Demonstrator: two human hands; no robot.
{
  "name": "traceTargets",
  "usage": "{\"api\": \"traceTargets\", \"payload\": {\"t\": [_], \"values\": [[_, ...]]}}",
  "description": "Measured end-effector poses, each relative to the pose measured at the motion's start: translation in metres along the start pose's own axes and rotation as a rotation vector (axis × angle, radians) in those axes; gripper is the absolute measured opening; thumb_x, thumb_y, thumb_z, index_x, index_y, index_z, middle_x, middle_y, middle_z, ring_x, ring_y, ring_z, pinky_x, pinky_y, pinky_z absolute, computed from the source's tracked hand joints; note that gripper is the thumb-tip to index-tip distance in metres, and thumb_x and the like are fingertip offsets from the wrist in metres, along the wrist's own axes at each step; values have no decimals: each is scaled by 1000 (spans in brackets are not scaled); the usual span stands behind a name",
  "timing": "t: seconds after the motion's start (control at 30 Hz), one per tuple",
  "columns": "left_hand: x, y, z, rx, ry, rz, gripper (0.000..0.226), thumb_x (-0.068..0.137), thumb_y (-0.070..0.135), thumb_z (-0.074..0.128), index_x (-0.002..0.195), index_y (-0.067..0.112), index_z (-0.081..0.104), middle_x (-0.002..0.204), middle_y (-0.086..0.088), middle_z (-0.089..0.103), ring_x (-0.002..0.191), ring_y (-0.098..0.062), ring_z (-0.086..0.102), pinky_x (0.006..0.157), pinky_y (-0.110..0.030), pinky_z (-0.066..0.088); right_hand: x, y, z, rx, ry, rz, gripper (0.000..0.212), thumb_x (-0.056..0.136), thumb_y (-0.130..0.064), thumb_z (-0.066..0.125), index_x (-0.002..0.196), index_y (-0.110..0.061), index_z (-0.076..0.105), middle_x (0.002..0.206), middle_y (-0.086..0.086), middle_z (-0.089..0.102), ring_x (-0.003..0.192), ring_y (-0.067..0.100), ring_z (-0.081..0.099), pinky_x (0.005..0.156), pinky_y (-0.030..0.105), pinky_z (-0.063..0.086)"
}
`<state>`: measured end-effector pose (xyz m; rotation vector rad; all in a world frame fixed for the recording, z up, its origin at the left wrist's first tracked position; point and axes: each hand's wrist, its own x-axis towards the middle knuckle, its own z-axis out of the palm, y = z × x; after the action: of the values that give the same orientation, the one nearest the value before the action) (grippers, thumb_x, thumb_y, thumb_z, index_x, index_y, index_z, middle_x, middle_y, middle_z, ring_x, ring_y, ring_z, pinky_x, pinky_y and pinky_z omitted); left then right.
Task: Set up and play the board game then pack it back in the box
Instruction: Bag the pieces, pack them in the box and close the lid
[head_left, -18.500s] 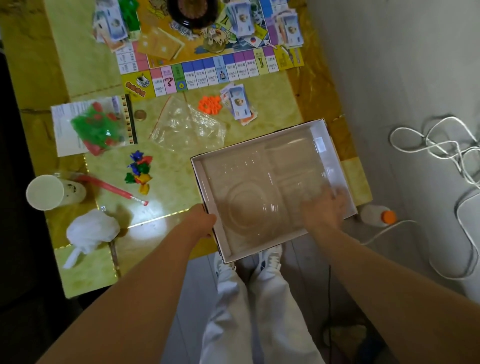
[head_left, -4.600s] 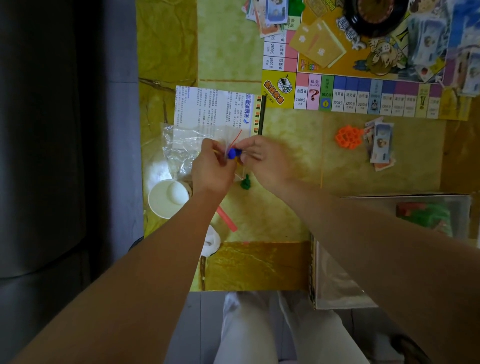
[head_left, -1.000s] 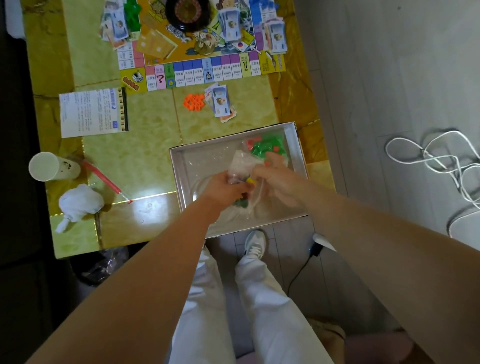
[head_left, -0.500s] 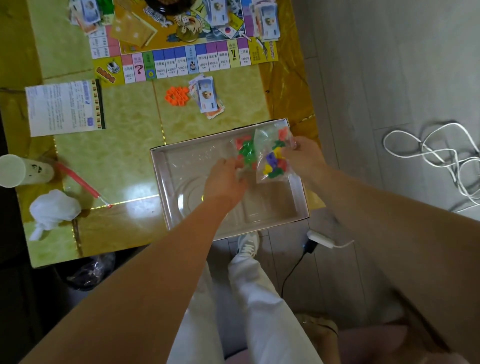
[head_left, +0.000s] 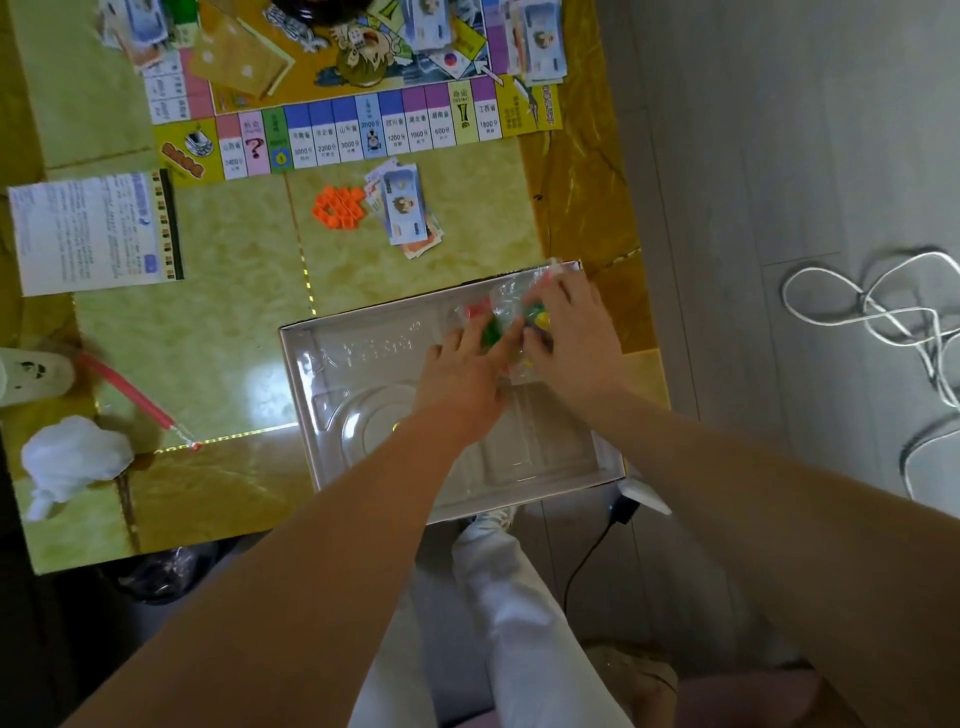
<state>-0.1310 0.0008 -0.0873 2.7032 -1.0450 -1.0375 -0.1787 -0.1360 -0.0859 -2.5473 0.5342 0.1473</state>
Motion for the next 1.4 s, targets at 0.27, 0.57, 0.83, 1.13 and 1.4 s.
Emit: {"api": "traceTargets", "payload": {"t": [0.27, 0.57, 0.83, 1.13, 1.4], "values": [[0, -12, -8, 33, -3, 30, 76, 90, 25, 53, 153, 20, 13, 161, 0, 10, 144, -27, 13, 111, -39, 21, 2, 0, 10, -210, -370, 83, 54, 99, -31, 43, 149, -19, 28, 160, 7, 0, 143, 30, 15, 116, 44, 24], [-19, -66, -42, -574, 315, -199, 27, 89, 10, 54, 111, 16, 68, 106, -10, 62, 99, -29, 59, 85, -38, 47, 43, -54, -16, -21, -143, 57, 13, 88, -17, 55, 99, -13, 59, 102, 10, 57, 91, 30, 58, 81, 45, 46], [-69, -217, -56, -592, 272, -581, 22, 92, 18, 54, 112, 17, 65, 115, -8, 61, 103, -24, 60, 85, -29, 44, 74, -185, 56, 162, -548, -85, 20, 88, -11, 55, 105, -19, 63, 104, -1, 59, 89, 18, 60, 77, 29, 45], [-57, -355, -79, -411, 291, -582, 48, 87, 12, 55, 135, 13, 47, 140, -11, 45, 126, -30, 41, 102, -39, 34, 133, -293, 160, -1, -654, -187, 66, 95, -16, 54, 152, -27, 22, 162, -4, -5, 149, 20, 6, 119, 39, 21], [-4, -417, -112, -221, 290, -524, 77, 85, 8, 55, 152, 13, 16, 160, -6, 12, 147, -28, 9, 115, -42, 21, 150, -292, 179, -311, -505, -363, 57, 91, -29, 54, 145, -35, 38, 163, 3, 4, 149, 22, 3, 118, 44, 18]]}}
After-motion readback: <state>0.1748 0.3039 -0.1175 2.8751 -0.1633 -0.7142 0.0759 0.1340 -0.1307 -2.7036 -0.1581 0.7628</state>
